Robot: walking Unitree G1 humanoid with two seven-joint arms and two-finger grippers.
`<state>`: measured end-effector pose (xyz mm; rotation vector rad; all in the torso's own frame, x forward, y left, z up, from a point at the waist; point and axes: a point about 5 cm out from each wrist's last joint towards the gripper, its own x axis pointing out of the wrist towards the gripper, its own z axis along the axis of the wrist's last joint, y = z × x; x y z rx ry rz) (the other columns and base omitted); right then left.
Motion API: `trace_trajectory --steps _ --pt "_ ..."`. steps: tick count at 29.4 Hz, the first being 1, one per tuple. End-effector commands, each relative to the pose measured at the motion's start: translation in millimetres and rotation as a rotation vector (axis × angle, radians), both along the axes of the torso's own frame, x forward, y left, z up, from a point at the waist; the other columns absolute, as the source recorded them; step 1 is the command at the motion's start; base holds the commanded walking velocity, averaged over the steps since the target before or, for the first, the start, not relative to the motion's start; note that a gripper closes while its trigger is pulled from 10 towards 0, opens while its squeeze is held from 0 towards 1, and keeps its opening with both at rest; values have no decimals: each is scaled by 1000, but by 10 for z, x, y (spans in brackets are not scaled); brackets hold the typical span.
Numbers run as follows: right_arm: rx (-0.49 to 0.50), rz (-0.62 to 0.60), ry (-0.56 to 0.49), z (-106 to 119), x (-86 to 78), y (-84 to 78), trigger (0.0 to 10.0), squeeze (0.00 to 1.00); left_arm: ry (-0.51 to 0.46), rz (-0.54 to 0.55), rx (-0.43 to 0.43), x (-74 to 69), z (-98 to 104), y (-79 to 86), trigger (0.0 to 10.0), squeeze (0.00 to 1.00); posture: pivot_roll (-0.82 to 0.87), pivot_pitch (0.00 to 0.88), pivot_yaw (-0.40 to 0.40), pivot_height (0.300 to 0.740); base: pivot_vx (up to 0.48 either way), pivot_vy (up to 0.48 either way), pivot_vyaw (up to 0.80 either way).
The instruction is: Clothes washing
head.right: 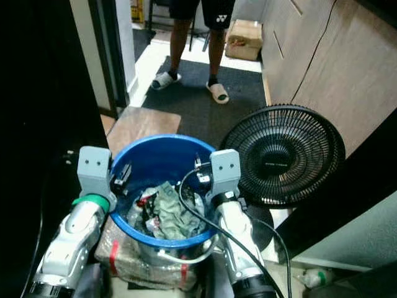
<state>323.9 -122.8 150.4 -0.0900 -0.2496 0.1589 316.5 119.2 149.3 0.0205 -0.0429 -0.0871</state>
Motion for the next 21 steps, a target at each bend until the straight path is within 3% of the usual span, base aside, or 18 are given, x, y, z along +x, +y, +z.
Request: trace_trajectory --steps 1,9,14,21 --pt "4 -9 8 -8 -9 -29 10000 0 23 -8 -11 -12 -24 -33 10000 0 92 57 -25 510 0 0 0" --pt "-16 -4 -29 78 -8 -33 10000 0 6 -1 15 -8 27 -45 10000 0 93 60 -24 487 0 0 0" --pt "-39 16 -63 188 17 -44 10000 0 53 9 40 -25 -91 -59 10000 0 95 60 -23 487 0 0 0" --pt "-78 64 -83 243 21 -15 10000 0 61 9 33 -22 -97 -84 10000 0 93 58 -19 487 0 0 0"
